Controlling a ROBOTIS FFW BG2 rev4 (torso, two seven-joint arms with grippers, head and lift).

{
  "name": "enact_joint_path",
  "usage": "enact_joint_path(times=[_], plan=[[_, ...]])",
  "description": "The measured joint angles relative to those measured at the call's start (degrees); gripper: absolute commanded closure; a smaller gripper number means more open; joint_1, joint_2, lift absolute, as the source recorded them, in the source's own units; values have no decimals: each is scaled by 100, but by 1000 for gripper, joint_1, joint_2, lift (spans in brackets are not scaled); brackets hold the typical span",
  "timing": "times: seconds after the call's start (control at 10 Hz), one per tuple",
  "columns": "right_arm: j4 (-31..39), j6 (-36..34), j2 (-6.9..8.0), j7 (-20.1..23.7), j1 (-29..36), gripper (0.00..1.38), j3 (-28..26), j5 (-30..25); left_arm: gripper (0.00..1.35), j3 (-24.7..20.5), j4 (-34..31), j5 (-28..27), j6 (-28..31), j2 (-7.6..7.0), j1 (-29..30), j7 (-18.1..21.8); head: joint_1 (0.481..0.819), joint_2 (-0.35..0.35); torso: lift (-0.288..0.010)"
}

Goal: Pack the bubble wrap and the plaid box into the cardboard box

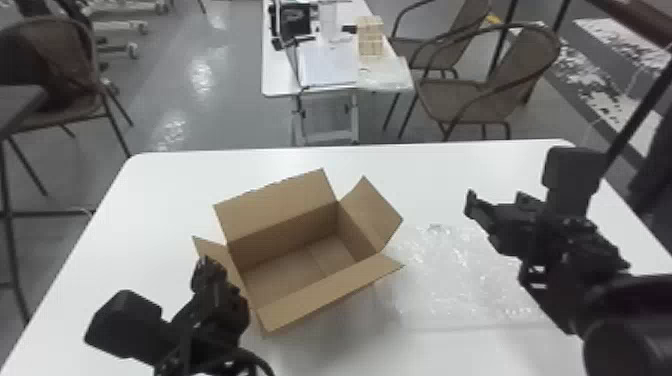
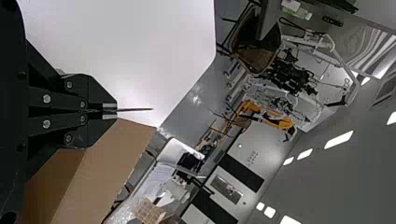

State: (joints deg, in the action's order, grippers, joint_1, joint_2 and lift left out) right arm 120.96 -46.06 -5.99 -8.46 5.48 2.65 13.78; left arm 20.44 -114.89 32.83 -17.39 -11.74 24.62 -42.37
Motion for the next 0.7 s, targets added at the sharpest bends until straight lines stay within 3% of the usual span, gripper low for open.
enact_joint_path(times=[0.3,0.4,0.5,0.6,0.7], plan=[[158,-2860,222,-1492,-992,475,-307,935,1219,-23,2,-44,12,-3,-27,8,695,10,-99],[-50,-3617,249,-2304,-1378,475,-471,1525,1219,-27,2,-63,20,-16,-34,10,695,-2,-99],[-461,-4045,215,-3454,-1696,475,-645,2648,1219,-30,2,-93,18,-37,-36,10,695,-7,-99],[-1116,-4203,97,-4316,-1966,475,-836,4124,1219,-24,2,-103,13,-67,-46,10,695,12,-99],[-1818,-4239,-116,-4452,-2200,475,-932,5231,1219,-2,11,-102,16,-94,-81,9,695,28,-99]])
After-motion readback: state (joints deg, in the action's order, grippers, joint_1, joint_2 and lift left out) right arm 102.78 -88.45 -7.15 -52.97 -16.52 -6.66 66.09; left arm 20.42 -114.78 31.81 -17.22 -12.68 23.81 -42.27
